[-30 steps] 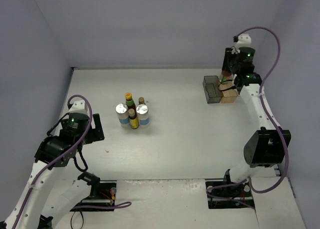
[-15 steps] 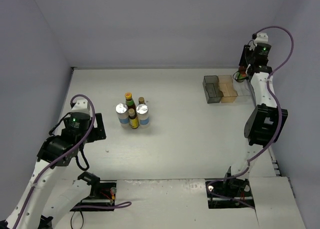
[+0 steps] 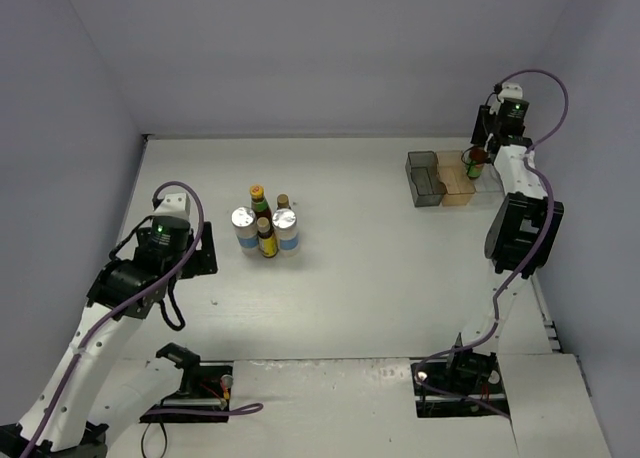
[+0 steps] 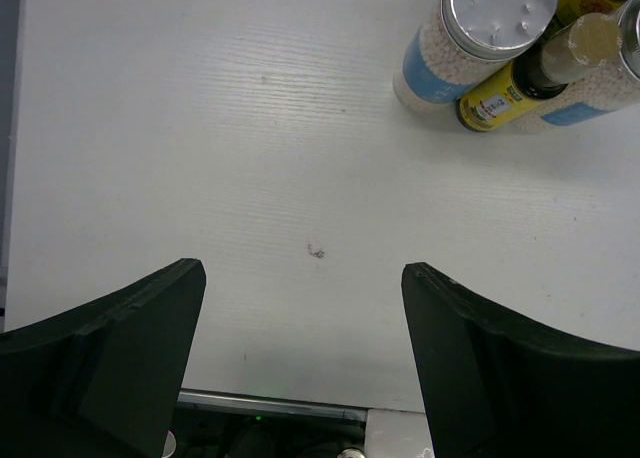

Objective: Organize the condiment bottles

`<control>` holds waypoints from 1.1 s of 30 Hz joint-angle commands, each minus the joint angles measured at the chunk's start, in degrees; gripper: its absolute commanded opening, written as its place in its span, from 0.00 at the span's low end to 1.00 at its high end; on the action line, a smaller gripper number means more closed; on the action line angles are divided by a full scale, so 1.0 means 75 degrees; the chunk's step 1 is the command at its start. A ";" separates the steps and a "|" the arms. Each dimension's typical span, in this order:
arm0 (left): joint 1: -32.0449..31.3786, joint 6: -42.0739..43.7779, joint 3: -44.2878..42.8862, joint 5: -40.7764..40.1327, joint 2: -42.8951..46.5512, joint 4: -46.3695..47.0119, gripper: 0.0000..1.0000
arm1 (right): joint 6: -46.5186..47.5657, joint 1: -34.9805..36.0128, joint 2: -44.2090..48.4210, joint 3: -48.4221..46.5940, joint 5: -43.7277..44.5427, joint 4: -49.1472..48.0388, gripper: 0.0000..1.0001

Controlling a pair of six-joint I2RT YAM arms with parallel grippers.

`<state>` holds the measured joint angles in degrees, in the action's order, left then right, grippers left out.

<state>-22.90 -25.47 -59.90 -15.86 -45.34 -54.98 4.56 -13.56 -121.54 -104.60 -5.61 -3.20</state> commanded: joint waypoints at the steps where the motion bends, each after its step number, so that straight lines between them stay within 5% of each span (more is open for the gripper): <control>1: -0.0018 0.0150 -0.0053 -0.0042 -0.0142 0.0405 0.81 | -0.0068 -0.0113 0.0244 -0.0796 -0.0190 -0.1401 0.00; 4: -0.0018 0.0150 -0.0006 -0.0042 -0.0154 0.0463 0.80 | -0.0209 -0.0219 0.0080 -0.0773 -0.0272 -0.1331 0.04; 7: -0.0018 0.0115 0.0006 -0.0007 -0.0165 0.0487 0.81 | -0.0373 -0.0336 0.0080 -0.0621 -0.0448 -0.1319 0.35; 8: -0.0018 0.0104 0.0006 -0.0018 -0.0165 0.0499 0.81 | -0.0362 -0.0336 0.0080 -0.0597 -0.0448 -0.1331 0.54; 11: -0.0018 0.0080 0.0029 -0.0019 -0.0154 0.0511 0.80 | -0.0315 -0.0336 0.0138 -0.0573 -0.0483 -0.1249 0.77; 16: -0.0018 0.0022 0.0041 0.0063 -0.0107 0.0534 0.80 | -0.0268 -0.0336 0.0453 -0.0608 -0.0623 -0.1062 0.97; 25: -0.0018 -0.0049 -0.0099 0.0157 0.0175 0.0663 0.80 | -0.0608 -0.0043 0.2435 -0.0398 -0.1163 -0.0464 1.00; 33: -0.0018 -0.0049 -0.0333 0.0204 0.0362 0.0441 0.80 | -0.0549 0.2458 0.4063 0.0433 -0.1583 0.0087 0.98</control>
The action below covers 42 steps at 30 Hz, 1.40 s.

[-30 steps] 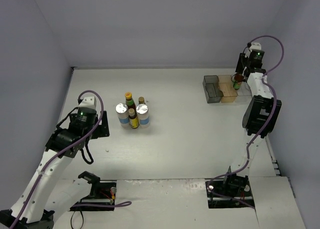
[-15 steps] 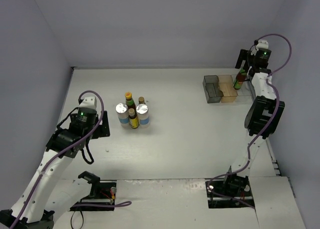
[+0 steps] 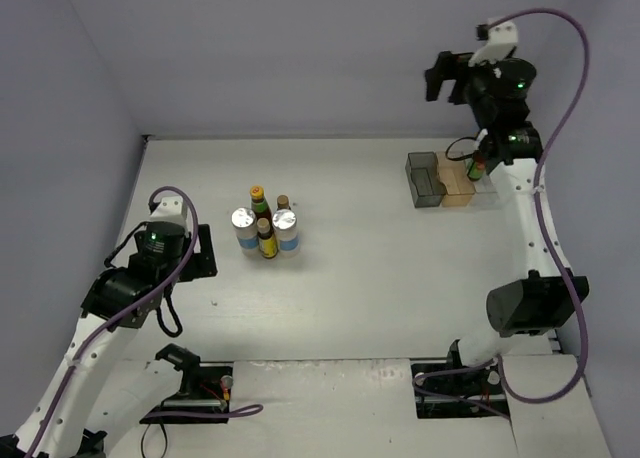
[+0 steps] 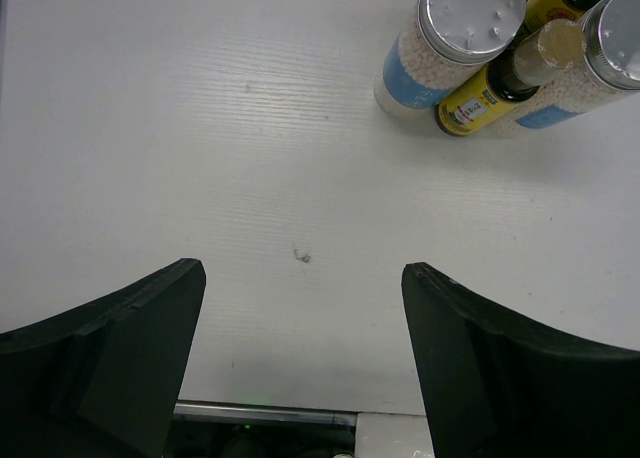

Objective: Organize the condiment bottles

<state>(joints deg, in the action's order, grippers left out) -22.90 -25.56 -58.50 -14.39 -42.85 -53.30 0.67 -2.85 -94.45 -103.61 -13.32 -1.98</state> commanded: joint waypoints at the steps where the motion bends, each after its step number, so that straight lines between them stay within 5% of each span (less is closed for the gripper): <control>1: -0.0018 -0.0037 -0.0578 -0.0003 0.0053 0.0146 0.81 | -0.0042 0.1327 0.0616 0.0419 -0.0625 -0.0088 0.97; 10: -0.0018 -0.0201 -0.1059 -0.0108 0.0112 -0.0686 0.81 | -0.0019 0.4712 0.0034 0.1065 -0.0743 -0.0287 0.94; 17: -0.0018 -0.0435 -0.1446 -0.0132 0.0311 -0.1248 0.81 | 0.0040 0.6038 -0.1151 0.0890 -0.0579 -0.0603 0.94; 34: -0.0029 -0.0682 -0.1622 -0.0155 0.0581 -0.1835 0.80 | -0.0007 0.6568 -0.3050 0.0104 -0.0568 -0.1107 0.82; 42: -0.0018 -0.0764 -0.1598 -0.0190 0.0616 -0.1847 0.80 | 0.0040 0.6556 -0.3402 -0.0001 -0.0521 -0.1272 0.67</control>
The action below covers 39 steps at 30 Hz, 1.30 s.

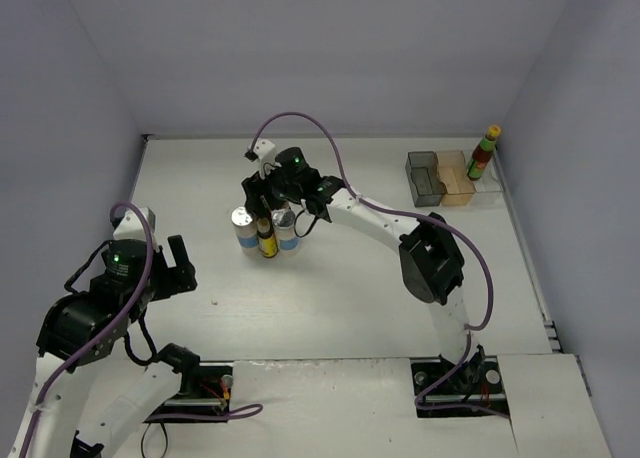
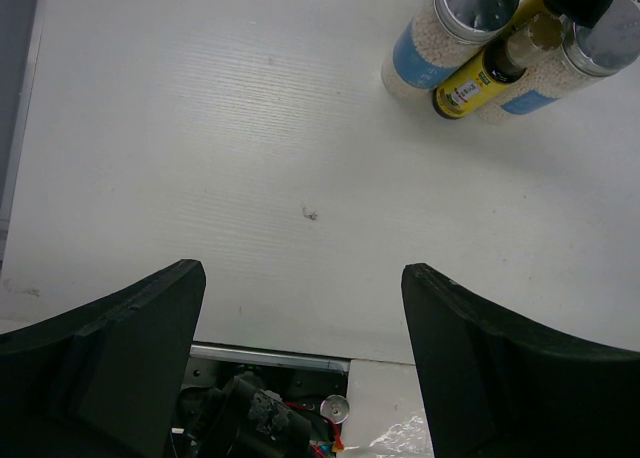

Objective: Organize the condiment bottles

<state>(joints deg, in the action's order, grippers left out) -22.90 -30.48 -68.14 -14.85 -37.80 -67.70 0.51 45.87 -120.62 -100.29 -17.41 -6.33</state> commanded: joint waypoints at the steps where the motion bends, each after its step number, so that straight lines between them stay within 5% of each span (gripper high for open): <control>1: -0.0029 -0.0108 -0.0313 -0.0141 -0.0057 0.0062 0.81 | 0.0084 0.0060 0.0063 -0.0502 0.0036 -0.0691 0.63; 5: -0.0029 -0.0131 -0.0278 -0.0164 -0.0069 0.0074 0.81 | 0.0212 0.0060 -0.0019 -0.0667 0.0094 -0.0785 0.37; 6: -0.0018 -0.0131 -0.0278 -0.0176 -0.0058 0.0074 0.80 | 0.0259 0.0060 -0.0031 -0.0737 0.0141 -0.0797 0.24; 11: -0.0029 -0.0131 -0.0231 -0.0188 -0.0081 0.0144 0.80 | 0.0564 0.0025 -0.0101 -0.1591 0.0446 -0.0774 0.00; 23: -0.0029 -0.0038 -0.0056 -0.0129 -0.0198 0.0554 0.80 | 0.0798 -0.1286 0.0939 -0.2461 0.1184 -0.1067 0.00; 31: -0.0029 0.0114 0.0144 0.0058 -0.0467 0.1104 0.80 | 0.0799 -0.3008 0.3106 -0.0448 0.1595 -0.0903 0.00; 39: -0.0018 0.0302 0.0366 0.0293 -0.0795 0.1796 0.81 | 0.0635 -0.5723 0.4656 0.0973 0.1467 -0.0235 0.00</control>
<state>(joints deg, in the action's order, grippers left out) -22.90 -29.58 -65.14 -13.45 -42.41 -59.64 5.74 7.42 -91.90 -93.58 -6.02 -1.10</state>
